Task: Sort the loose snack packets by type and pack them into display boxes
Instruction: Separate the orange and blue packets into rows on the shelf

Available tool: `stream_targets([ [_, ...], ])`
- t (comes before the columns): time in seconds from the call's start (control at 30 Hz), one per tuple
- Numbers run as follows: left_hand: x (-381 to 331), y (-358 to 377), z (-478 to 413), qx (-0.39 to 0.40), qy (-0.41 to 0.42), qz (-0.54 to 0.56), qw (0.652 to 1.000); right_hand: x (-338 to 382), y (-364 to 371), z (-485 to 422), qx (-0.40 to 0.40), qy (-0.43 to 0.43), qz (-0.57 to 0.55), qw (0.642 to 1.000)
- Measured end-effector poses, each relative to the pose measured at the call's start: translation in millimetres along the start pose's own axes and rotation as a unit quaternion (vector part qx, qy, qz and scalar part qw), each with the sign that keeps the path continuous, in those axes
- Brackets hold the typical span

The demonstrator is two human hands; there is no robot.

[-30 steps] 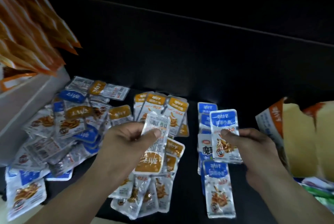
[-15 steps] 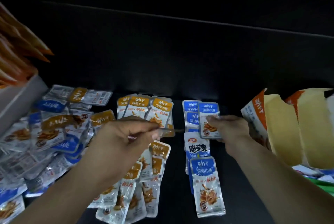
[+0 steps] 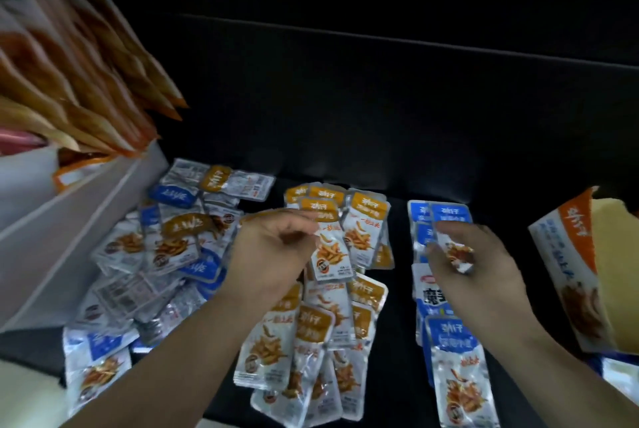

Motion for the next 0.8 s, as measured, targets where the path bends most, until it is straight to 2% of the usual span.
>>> stream_targets([
  [0.1, 9, 1, -15, 0.006, -0.015, 0.025, 1.0, 35, 28, 6, 0.05, -0.051, -0.026, 0.997],
  [0.2, 13, 6, -28, 0.054, 0.02, -0.006, 0.998, 59, 57, 6, 0.099, -0.151, 0.028, 0.983],
  [0.23, 14, 8, -33, 0.086, 0.043, -0.03, 0.995, 64, 69, 7, 0.133, -0.184, 0.067, 0.972],
  [0.3, 15, 6, -34, 0.129, 0.11, -0.147, 0.975, 66, 93, 8, 0.205, -0.225, 0.158, 0.939],
  [0.37, 15, -7, -24, 0.117, 0.174, -0.257, 0.943, 66, 109, 6, 0.244, -0.231, 0.245, 0.909],
  [0.43, 17, -30, -4, 0.068, 0.214, -0.307, 0.925, 68, 116, 5, 0.249, -0.24, 0.306, 0.887],
  [0.5, 27, -61, 14, 0.012, 0.23, -0.37, 0.9, 69, 120, 3, 0.229, -0.246, 0.327, 0.884],
  [0.6, 52, -103, 22, 0.04, 0.141, -0.48, 0.865, 71, 123, -1, 0.149, -0.266, 0.325, 0.895],
  [0.67, 58, -117, 23, 0.063, 0.112, -0.517, 0.846, 79, 126, 2, 0.112, -0.278, 0.316, 0.9],
  [0.73, 54, -120, 21, 0.061, 0.112, -0.532, 0.837, 89, 134, 11, 0.129, -0.289, 0.316, 0.895],
  [0.8, 49, -120, 18, 0.035, 0.114, -0.539, 0.834, 97, 145, 19, 0.182, -0.29, 0.321, 0.883],
])
Point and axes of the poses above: each hand's wrist, its own z-axis away from the middle knuckle, its own y-axis out of the palm, x = y × z, the point moved 5 cm from there along -z, towards the middle knuckle, and after that the axes turned 8 degrees about z, right-handed, at the moved point
